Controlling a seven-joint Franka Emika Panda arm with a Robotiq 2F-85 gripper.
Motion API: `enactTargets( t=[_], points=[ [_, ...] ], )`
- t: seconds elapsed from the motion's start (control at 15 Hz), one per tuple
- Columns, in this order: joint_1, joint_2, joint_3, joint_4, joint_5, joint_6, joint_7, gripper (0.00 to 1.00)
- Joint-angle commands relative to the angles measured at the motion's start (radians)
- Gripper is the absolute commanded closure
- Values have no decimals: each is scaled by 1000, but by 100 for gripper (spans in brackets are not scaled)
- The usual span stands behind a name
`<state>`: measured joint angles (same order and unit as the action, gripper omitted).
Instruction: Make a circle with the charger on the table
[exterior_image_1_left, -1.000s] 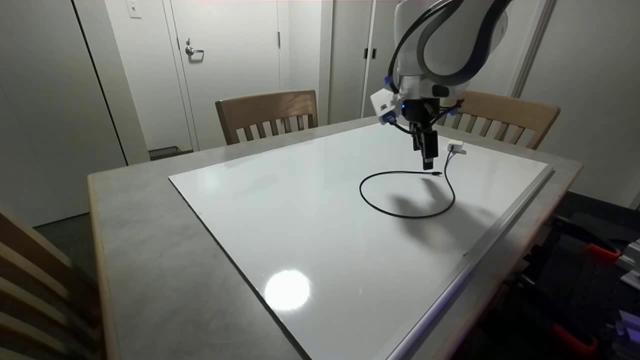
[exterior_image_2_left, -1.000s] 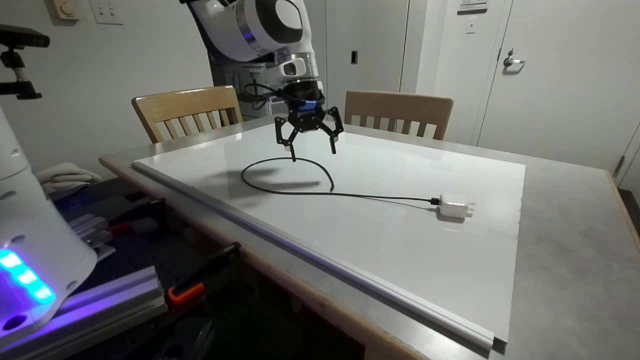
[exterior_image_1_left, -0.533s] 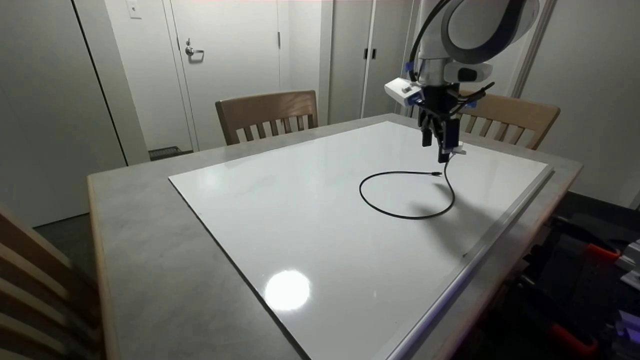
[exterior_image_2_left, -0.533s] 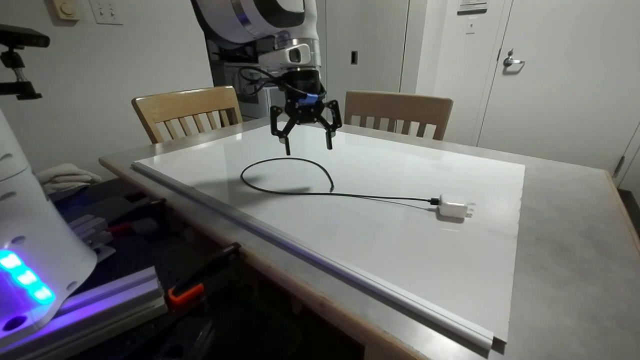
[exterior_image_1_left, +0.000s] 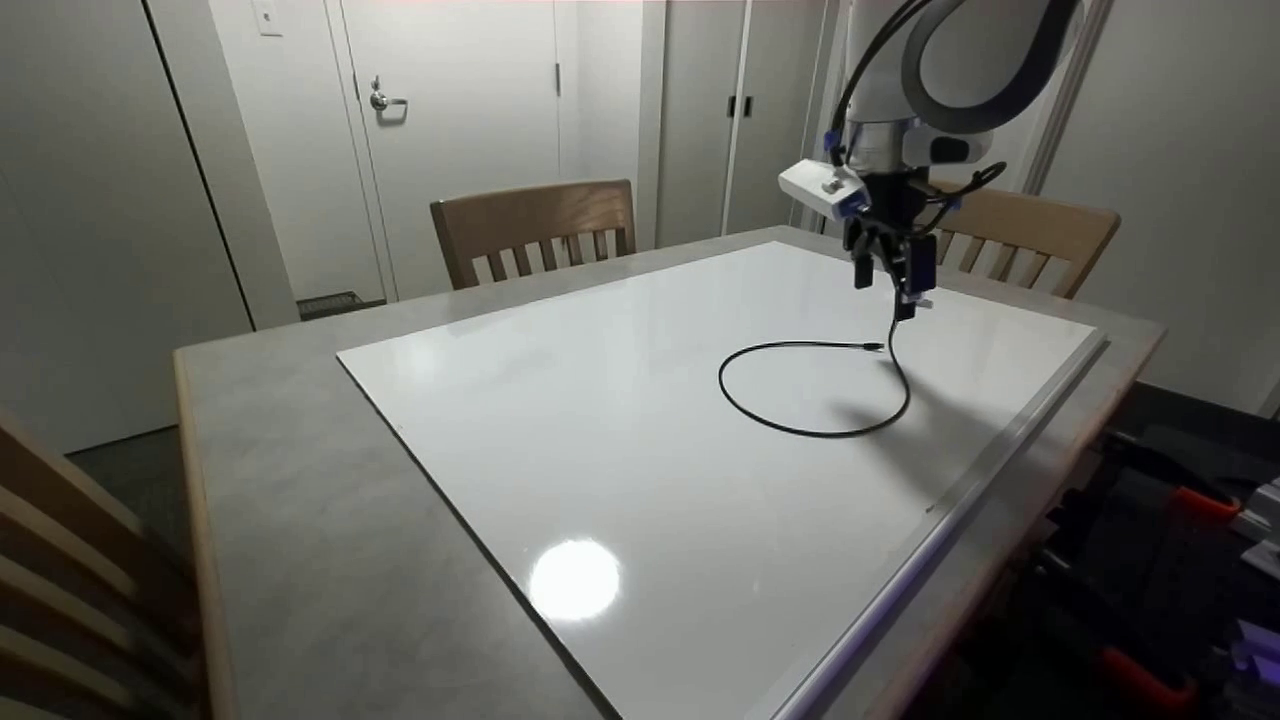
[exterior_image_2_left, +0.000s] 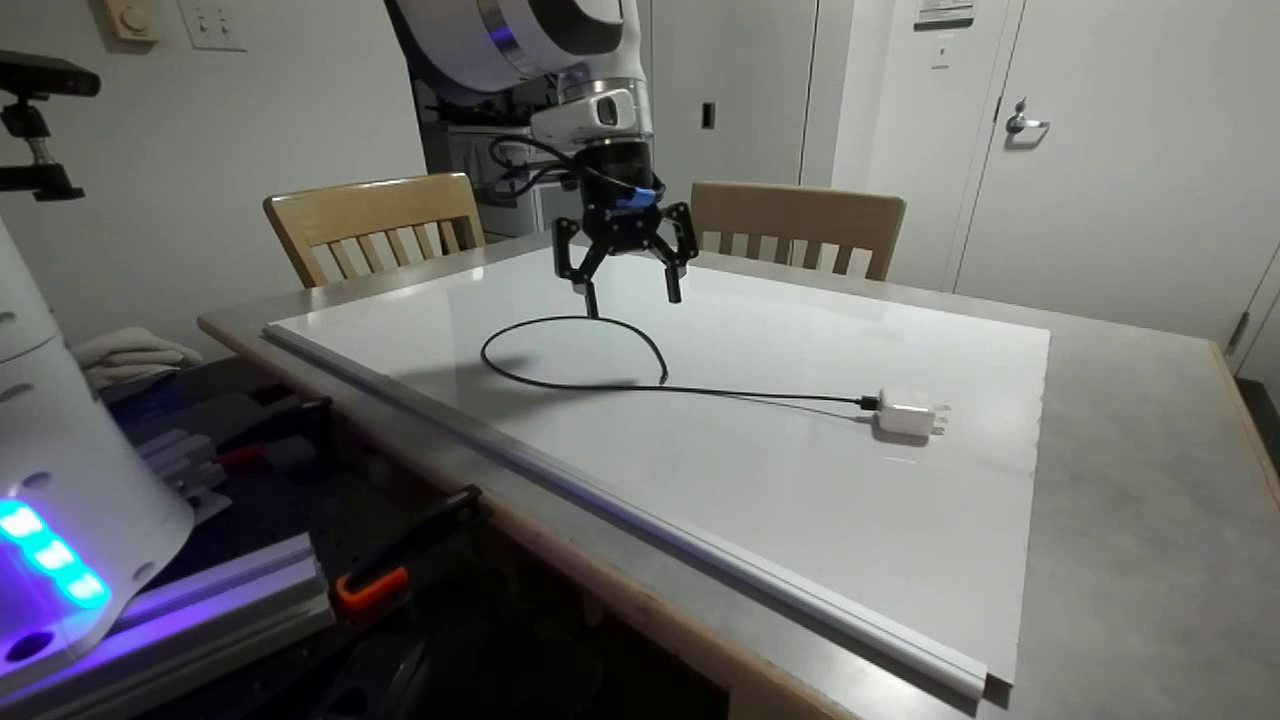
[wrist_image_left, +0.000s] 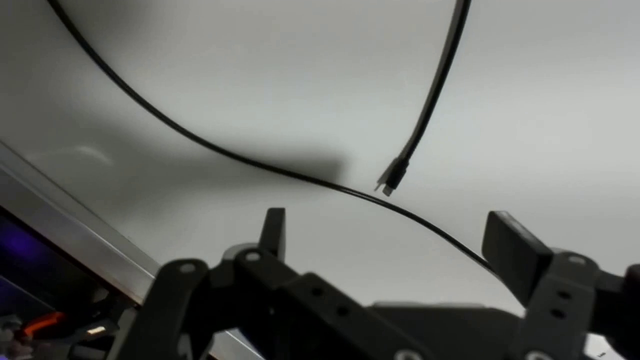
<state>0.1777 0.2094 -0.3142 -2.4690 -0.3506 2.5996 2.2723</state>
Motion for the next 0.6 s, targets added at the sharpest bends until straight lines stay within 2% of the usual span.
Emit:
enactTargets(
  t=[0.0, 0.27, 0.33, 0.53],
  points=[
    [-105, -39, 35, -6, -17, -53, -161, 0],
    [-184, -27, 31, 1, -43, -77, -456, 0],
    [-163, -16, 37, 2, -26, -44, -353, 0],
    [-189, -16, 32, 2, -33, -57, -432, 0]
  ],
)
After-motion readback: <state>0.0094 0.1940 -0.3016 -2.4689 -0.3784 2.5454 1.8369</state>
